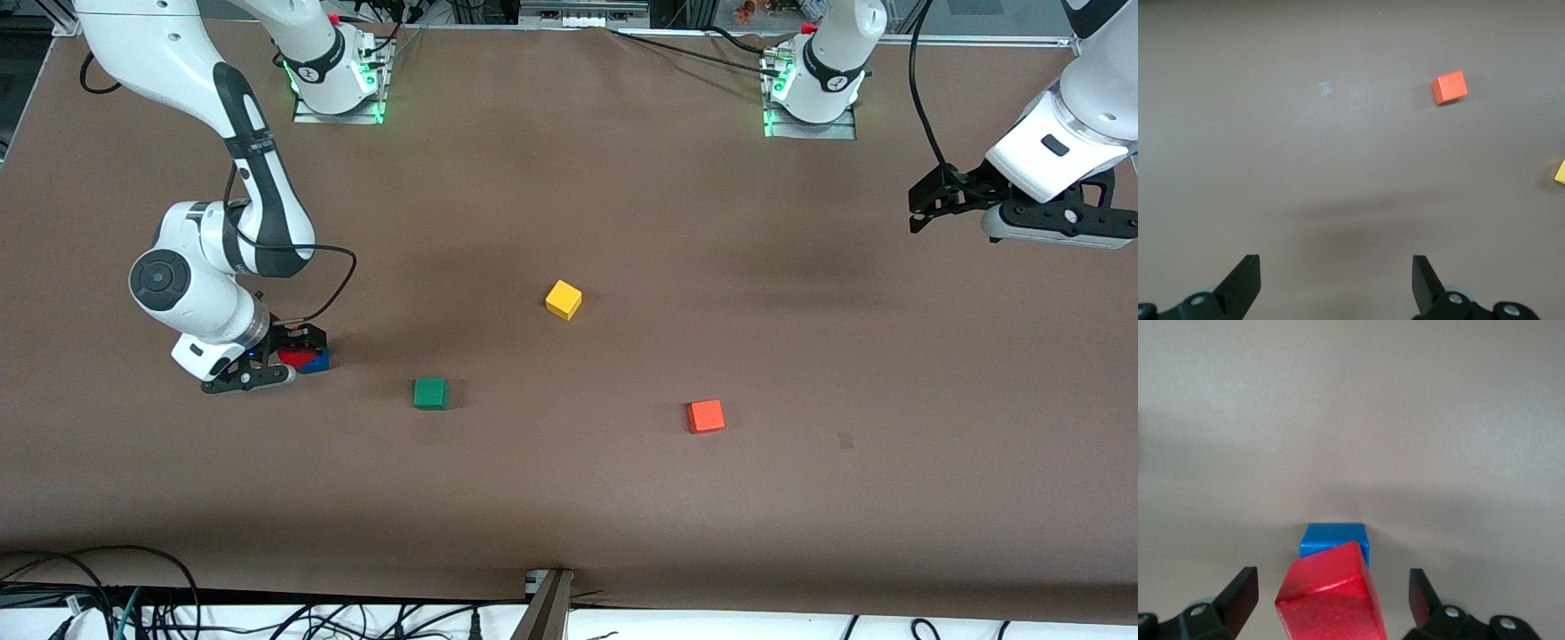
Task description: Pass red block to right arm, stack on blue
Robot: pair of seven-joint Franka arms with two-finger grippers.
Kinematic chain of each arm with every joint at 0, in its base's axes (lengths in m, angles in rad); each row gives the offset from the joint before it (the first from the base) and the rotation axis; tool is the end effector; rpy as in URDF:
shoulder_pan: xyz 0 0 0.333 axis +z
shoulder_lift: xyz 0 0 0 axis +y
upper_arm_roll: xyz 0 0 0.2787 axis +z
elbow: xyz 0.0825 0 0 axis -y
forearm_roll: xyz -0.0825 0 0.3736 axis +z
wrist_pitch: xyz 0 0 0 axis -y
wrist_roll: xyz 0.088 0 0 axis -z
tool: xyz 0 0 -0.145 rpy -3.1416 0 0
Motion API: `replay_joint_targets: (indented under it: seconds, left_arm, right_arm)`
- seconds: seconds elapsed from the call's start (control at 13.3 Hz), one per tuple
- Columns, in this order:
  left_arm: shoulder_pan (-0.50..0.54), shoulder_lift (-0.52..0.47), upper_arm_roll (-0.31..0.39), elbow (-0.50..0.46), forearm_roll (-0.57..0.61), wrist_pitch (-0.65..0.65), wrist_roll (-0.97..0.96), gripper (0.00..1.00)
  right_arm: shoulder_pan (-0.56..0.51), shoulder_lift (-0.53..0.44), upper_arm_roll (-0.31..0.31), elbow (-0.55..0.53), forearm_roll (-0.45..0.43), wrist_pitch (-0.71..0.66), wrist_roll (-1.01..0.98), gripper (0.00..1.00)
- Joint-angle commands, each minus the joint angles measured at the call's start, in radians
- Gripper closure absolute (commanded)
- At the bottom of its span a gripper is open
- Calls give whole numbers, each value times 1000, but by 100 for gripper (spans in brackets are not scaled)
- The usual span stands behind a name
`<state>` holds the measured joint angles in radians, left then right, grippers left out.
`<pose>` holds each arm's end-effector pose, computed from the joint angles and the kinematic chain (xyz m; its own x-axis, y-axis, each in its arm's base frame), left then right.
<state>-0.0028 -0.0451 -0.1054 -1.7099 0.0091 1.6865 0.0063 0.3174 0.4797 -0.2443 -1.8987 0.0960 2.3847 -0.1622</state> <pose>0.5376 -0.0580 0.5190 0.9931 -0.1153 0.0214 -0.1150 -0.9933 -0.0139 0.6087 0.0485 0.1928 0.9810 0.1931 0.0164 0.1921 -0.9802 0.0477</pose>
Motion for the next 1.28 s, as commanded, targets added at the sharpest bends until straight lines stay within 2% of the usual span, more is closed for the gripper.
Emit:
replay_joint_targets:
  seconds: [0.0, 0.15, 0.53, 0.9, 1.05, 1.21]
  left_arm:
    - [-2, 14, -5, 33, 32, -25, -17, 0]
    - [-2, 14, -5, 33, 32, -25, -17, 0]
    - [-2, 14, -5, 33, 32, -25, -17, 0]
    - [-2, 14, -5, 33, 32, -27, -17, 0]
    - [-2, 14, -5, 33, 32, -27, -17, 0]
    - [-2, 13, -5, 33, 32, -28, -15, 0]
  right_arm:
    - [-4, -16, -1, 23, -7, -30, -10, 0]
    - [-7, -18, -3, 78, -5, -117, -7, 0]
    - [-8, -32, -42, 286, -7, -462, -8, 0]
    - [-8, -53, -61, 551, -5, -838, 1, 0]
    - [-8, -55, -67, 618, -7, -948, 6, 0]
    - [-6, -78, -58, 648, -21, -992, 33, 0]
